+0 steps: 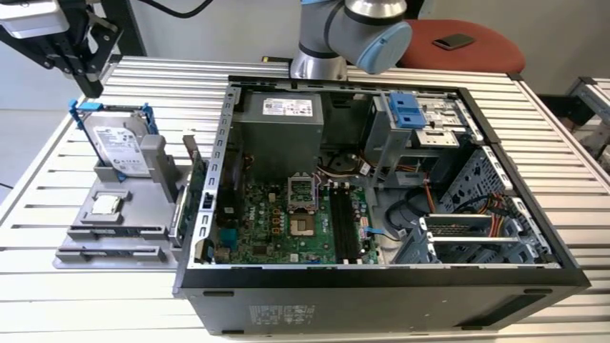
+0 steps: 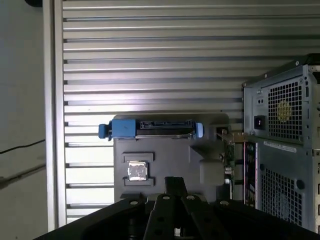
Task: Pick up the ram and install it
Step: 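Reach for the ram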
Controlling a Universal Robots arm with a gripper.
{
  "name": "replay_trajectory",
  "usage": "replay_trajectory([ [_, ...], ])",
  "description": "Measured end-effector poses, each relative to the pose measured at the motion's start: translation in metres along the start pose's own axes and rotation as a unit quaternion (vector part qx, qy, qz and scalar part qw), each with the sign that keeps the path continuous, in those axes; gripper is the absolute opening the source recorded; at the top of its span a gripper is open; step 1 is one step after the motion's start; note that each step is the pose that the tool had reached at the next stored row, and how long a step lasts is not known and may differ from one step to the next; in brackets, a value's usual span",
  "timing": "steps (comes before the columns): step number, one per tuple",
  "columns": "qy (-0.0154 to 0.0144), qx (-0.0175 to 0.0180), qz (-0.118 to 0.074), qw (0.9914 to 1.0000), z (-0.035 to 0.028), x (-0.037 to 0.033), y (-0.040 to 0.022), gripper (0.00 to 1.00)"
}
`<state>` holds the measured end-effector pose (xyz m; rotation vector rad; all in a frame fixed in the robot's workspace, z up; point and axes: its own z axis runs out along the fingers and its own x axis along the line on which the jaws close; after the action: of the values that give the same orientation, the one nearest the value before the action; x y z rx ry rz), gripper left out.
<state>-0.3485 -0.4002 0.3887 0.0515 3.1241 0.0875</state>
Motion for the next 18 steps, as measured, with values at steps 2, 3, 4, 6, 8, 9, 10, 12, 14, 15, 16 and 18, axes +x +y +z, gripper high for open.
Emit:
replay_trajectory([
  [2,0.0001,0.0,-0.001,1.0,0.0,0.0003,0.0,0.0],
  [3,0.0,-0.0001,-0.001,1.0,0.0,0.0003,0.0,0.0],
  [4,0.0001,0.0,-0.001,1.0,0.0,0.0004,0.0,0.0],
  [6,0.0001,0.0,-0.001,1.0,0.0,0.0005,-0.0001,0.0],
  [8,0.0001,-0.0001,-0.001,1.0,0.0,0.0005,-0.0015,0.0],
  [9,0.0001,0.0,-0.001,1.0,-0.0002,0.0004,-0.0028,0.0],
  [10,0.0001,-0.0001,-0.001,1.0,-0.0002,0.0003,-0.0045,0.0],
  [12,0.0001,-0.0001,-0.001,1.0,-0.0005,0.0002,-0.0092,0.0],
  [14,0.0,-0.0001,-0.001,1.0,-0.0007,0.0,-0.0143,0.0],
  [15,0.0001,-0.0001,-0.001,1.0,-0.0009,-0.0001,-0.0169,0.0],
  [16,0.0001,0.0,-0.001,1.0,-0.0011,-0.0002,-0.0194,0.0],
  [18,0.0,-0.0001,-0.001,1.0,-0.0013,-0.0004,-0.0246,0.0],
])
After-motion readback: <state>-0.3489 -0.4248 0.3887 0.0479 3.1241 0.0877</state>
